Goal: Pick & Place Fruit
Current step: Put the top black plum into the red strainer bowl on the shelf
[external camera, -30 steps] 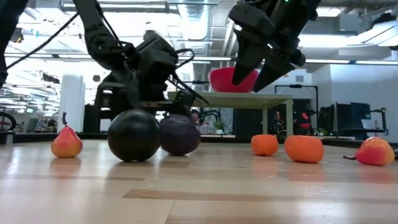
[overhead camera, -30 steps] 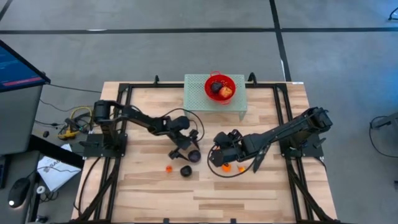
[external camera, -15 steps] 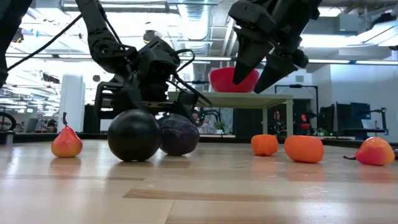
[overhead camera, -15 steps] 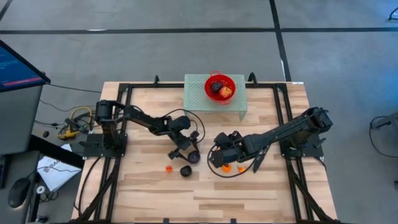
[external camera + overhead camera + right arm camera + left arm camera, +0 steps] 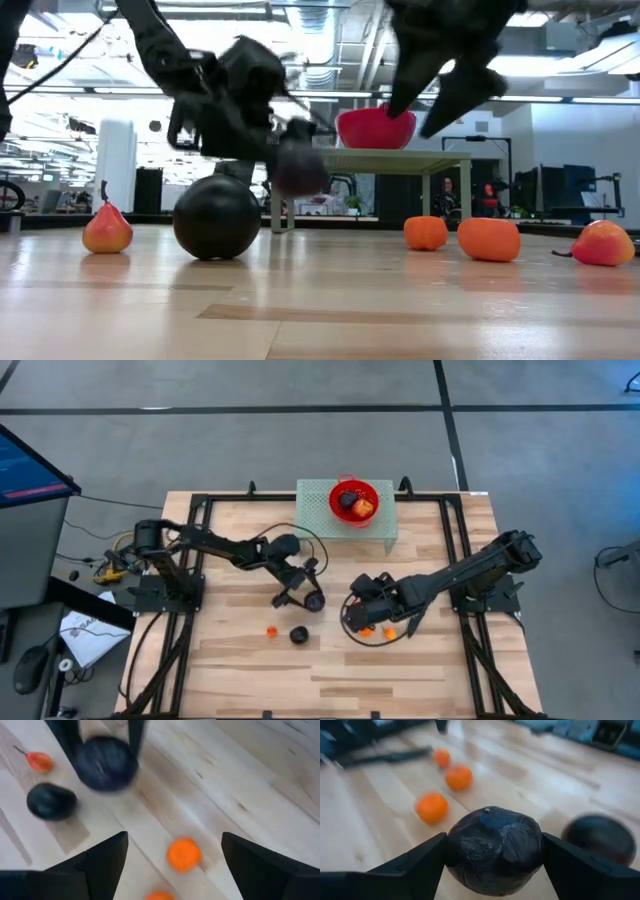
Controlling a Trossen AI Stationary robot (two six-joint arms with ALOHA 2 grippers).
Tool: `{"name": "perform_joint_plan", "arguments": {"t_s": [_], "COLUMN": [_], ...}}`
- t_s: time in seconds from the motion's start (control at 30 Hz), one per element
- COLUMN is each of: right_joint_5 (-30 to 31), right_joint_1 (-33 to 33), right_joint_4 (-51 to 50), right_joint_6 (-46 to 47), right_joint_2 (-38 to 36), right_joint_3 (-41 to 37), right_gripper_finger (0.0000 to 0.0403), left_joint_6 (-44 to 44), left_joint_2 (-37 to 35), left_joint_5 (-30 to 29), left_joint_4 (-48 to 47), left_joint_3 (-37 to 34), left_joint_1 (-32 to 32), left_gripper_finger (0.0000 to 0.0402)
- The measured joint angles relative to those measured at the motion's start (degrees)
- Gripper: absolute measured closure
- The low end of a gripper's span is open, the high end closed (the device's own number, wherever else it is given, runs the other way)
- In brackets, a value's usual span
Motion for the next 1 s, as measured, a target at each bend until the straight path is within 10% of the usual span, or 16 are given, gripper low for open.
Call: {"name": "perform_joint_plan", "arguments": {"t_s": [0.43,1.0], "right_joint_5": [12.7,20.5], "right_joint_1": [12.3,8.0], "right_joint_4": [-22.4,-18.2], "right_joint_6": [26.4,22.7], "right_joint_2": [-6.0,-5.0], "right_joint_3": [0.0,0.0], "right_gripper_finger": [0.0086,0.0086], "left_joint_6": [-10.1,-18.3], "left_joint_2": [-20.1,2.6], "left_joint_5": [-11.6,-27.7], "left_joint_4": [8.5,17.7], "left_joint_3": [2.7,20.4], "left_joint_1": [2.8,16.4], "left_gripper_finger": [0.0104,0.0103]}}
